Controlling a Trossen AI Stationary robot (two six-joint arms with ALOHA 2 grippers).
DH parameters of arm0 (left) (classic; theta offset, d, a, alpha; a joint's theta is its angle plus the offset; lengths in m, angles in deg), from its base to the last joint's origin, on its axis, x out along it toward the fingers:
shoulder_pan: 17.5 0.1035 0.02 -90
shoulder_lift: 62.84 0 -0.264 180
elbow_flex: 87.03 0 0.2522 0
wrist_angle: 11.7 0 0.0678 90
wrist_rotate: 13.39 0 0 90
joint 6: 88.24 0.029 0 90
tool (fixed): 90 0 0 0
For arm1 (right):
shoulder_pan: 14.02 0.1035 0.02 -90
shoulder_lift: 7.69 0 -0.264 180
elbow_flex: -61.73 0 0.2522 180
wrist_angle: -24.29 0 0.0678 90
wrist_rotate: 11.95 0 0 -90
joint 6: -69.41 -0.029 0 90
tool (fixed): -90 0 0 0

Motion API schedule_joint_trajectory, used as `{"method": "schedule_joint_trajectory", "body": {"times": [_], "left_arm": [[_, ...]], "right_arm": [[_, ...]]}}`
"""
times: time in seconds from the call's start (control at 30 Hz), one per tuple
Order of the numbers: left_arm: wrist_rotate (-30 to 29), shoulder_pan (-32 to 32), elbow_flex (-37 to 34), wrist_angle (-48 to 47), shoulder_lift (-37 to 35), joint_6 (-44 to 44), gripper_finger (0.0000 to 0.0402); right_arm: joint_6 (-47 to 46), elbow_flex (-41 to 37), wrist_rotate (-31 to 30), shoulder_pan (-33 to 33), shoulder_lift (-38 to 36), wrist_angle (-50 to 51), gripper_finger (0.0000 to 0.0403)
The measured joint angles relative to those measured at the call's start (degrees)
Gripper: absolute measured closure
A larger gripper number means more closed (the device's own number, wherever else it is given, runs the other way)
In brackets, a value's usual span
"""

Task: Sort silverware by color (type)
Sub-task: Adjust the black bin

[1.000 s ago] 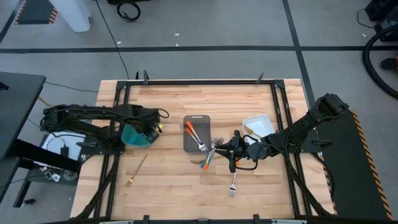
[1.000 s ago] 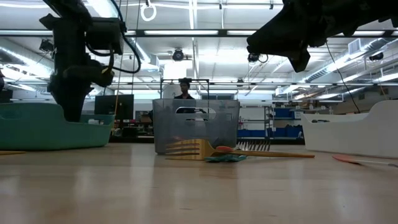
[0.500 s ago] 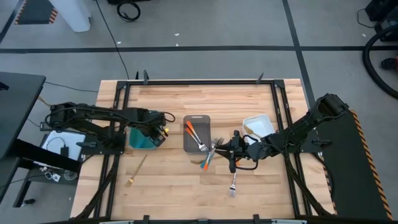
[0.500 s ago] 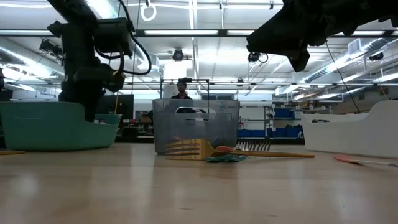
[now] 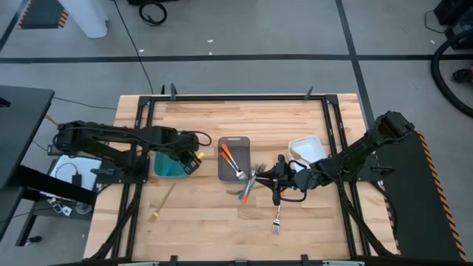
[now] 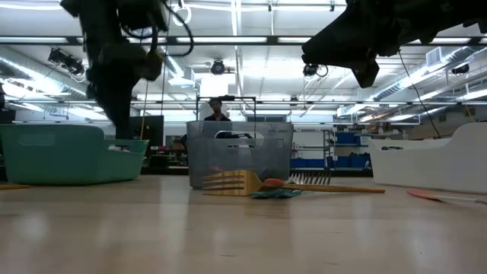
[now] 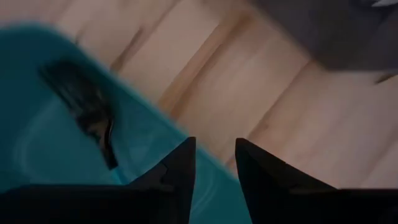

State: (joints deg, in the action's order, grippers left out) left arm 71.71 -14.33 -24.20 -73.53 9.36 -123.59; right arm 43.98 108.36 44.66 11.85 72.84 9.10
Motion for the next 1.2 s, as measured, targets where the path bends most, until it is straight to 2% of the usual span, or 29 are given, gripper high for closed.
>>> {"method": "schedule_joint_trajectory", "body": {"times": [0.23,0.43,0.63,0.9,1.03,1.2], "left_arm": [[-1.5,-5.5,5.9,-0.2,0.1,-2.1,0.0295],[-4.3,-11.3,7.1,1.9,0.2,-4.8,0.0299],[-10.8,-17.4,7.1,5.4,0.7,-6.0,0.0299],[-17.6,-22.6,7.1,8.4,0.6,-5.5,0.0299],[-21.1,-24.9,6.9,10.6,0.6,-5.4,0.0299],[-21.5,-26.3,4.3,15.9,0.6,-5.3,0.0299]], "right_arm": [[-0.3,0.0,0.0,0.0,0.0,0.3,0.0317],[-0.6,0.0,2.4,0.0,0.0,2.9,0.0317],[-4.7,2.9,2.2,0.1,0.0,15.1,0.0317],[-6.3,3.8,1.4,1.1,0.3,18.6,0.0317],[-8.1,4.0,2.7,1.2,5.1,17.2,0.0317],[-7.8,8.1,3.8,1.2,12.7,17.4,0.0317]]}}
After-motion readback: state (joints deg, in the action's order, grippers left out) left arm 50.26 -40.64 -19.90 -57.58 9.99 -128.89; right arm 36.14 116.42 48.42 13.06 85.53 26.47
